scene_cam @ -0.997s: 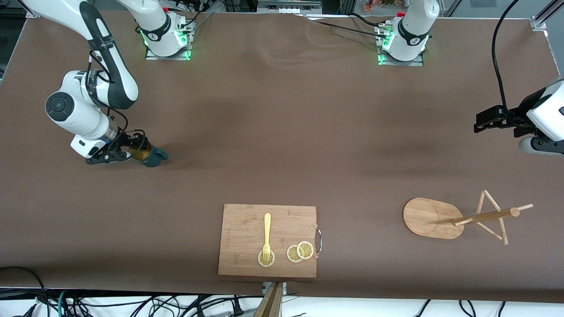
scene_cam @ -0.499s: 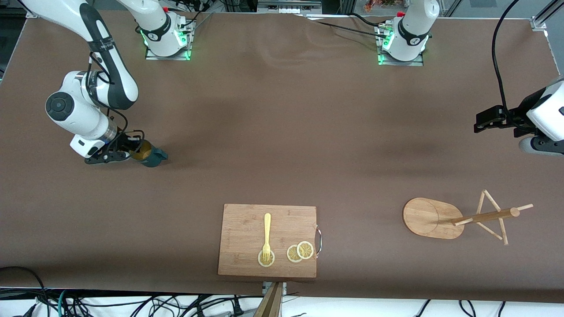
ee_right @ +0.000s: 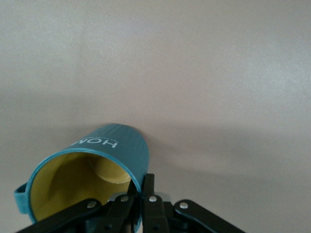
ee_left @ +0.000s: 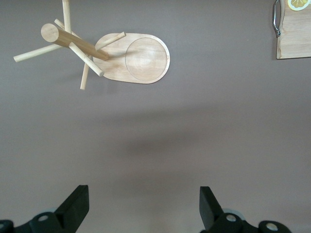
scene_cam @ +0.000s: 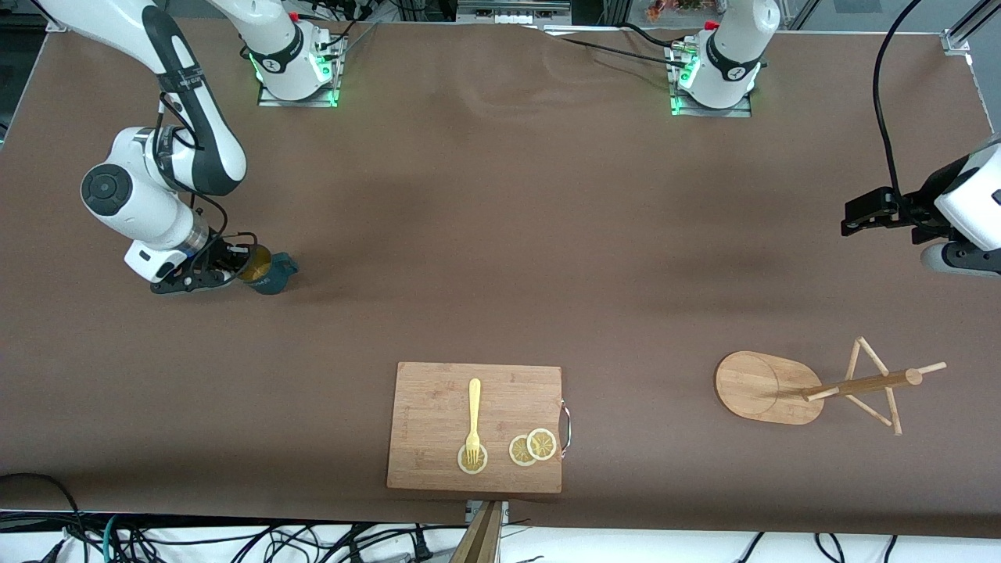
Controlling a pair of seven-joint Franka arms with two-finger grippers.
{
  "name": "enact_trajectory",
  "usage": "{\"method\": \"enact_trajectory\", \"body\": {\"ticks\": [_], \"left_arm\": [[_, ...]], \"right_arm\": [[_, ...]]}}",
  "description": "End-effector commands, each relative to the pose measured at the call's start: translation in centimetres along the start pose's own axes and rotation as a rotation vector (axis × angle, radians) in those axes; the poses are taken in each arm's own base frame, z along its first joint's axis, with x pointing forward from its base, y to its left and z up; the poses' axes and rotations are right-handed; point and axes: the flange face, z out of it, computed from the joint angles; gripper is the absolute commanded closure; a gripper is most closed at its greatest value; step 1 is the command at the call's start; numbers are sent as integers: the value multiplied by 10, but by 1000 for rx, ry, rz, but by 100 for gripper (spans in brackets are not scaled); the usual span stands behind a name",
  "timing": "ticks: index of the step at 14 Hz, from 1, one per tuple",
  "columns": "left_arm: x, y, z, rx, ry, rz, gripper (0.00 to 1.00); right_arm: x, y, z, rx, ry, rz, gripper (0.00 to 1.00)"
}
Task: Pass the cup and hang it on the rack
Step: 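Carry the teal mug with the right gripper toward the table middle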
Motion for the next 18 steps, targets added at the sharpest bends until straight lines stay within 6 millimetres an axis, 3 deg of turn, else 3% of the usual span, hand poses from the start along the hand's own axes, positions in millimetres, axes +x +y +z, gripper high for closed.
{"method": "enact_trajectory", "body": {"ticks": [1,5,8,11,14,16,18], "left_arm": [[3,1,-5,10,7,-6,0],[3,0,-5,10,7,-7,0],[3,1,-5,10,7,-7,0],[2,-1,-6,10,9,-9,0],[3,-1,-5,10,7,-10,0],[3,1,-5,8,7,-7,0],[3,2,-5,10,7,-3,0]], "right_arm": [[24,-7,-42,16,-50,-5,100],[51,-55,-99,37,-147,70,100],[60,-121,-123,40,-160,152,100],[55,-212,-129,73,-165,255,100],[48,-324,-134,50,-145,286,100],[38,-396,-126,30,-129,306,100],[37,-449,-117,52,-95,356,100]]}}
